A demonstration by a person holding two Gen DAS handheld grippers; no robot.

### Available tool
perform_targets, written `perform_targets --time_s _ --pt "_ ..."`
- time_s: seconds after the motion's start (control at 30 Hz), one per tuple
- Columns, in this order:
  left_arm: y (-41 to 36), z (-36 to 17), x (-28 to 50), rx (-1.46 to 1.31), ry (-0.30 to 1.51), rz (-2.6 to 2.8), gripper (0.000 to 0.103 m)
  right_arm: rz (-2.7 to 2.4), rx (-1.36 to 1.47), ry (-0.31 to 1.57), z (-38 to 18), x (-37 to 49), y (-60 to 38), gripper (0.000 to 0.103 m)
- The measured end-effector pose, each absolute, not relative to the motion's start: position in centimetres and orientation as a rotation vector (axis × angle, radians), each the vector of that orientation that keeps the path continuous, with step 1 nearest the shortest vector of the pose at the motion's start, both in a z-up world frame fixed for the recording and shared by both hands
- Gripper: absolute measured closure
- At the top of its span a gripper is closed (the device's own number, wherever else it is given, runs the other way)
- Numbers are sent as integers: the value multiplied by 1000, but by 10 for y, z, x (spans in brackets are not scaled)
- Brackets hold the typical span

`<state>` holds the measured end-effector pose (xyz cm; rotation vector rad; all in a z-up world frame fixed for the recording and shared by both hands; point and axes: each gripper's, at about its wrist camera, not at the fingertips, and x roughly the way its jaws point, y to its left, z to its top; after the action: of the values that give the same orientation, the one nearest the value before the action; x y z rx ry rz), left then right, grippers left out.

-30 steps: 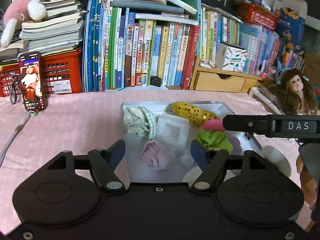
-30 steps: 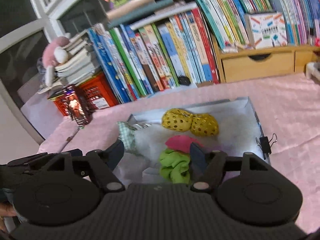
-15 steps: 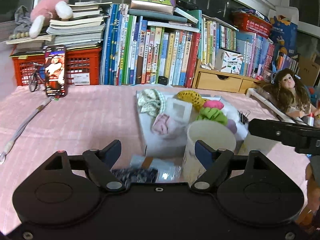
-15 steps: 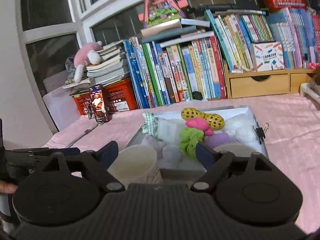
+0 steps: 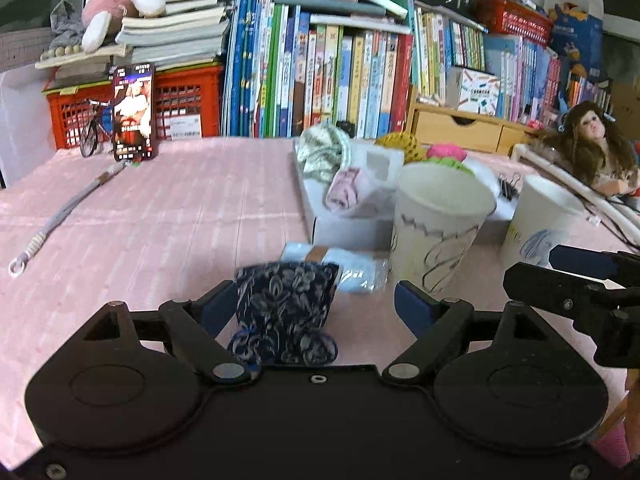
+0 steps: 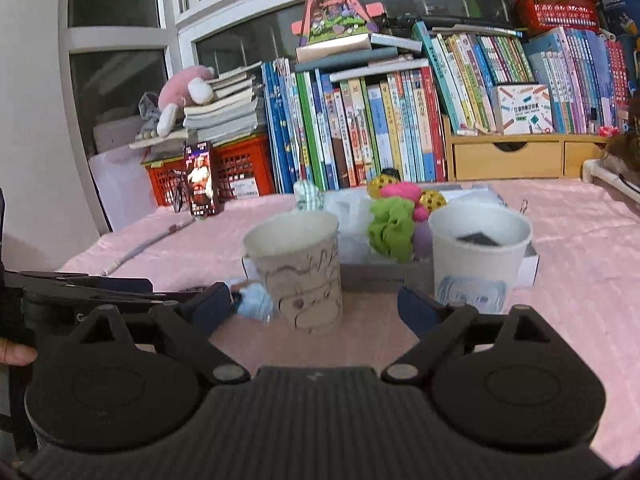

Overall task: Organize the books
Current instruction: 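Close the left tool on the navy floral cloth, then lift the navy cloth with the left tool while the right tool moves to the light blue packet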

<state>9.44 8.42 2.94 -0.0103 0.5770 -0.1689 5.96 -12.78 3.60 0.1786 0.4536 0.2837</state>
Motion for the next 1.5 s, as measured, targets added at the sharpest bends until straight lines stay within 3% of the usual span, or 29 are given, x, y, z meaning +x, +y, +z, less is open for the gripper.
perform_targets --time_s 0.2,0.3,0.37,0.4,0.6,0.63,0.7,0.77,0.83,0.87,0.97,1.27,1.5 --pt "83 15 103 -3 602 -149 32 284 156 475 25 56 -116 8" --pt "81 14 104 31 591 -122 48 292 136 478 22 55 -110 8" --pt "83 14 105 46 588 -95 64 296 122 479 21 55 -105 8" --pt "85 14 105 47 586 -89 66 299 116 479 20 56 -103 8" --pt "93 15 107 29 577 -70 65 311 85 481 17 54 -91 9" --pt "93 15 107 31 569 -63 62 312 82 482 17 54 -90 9" --pt "92 14 109 35 565 -48 46 312 79 485 16 54 -89 9" --pt "92 12 112 35 567 -48 39 314 79 490 15 54 -88 9" --pt "92 9 116 28 582 -60 42 314 77 493 15 54 -88 9" --pt "93 7 120 13 602 -69 50 313 76 494 14 54 -88 9" --pt "96 7 122 -29 624 -64 63 313 76 497 13 55 -88 9" --pt "98 45 133 11 477 18 65 317 77 505 11 56 -86 9" --pt "88 18 179 111 625 42 65 322 62 506 11 56 -85 9"
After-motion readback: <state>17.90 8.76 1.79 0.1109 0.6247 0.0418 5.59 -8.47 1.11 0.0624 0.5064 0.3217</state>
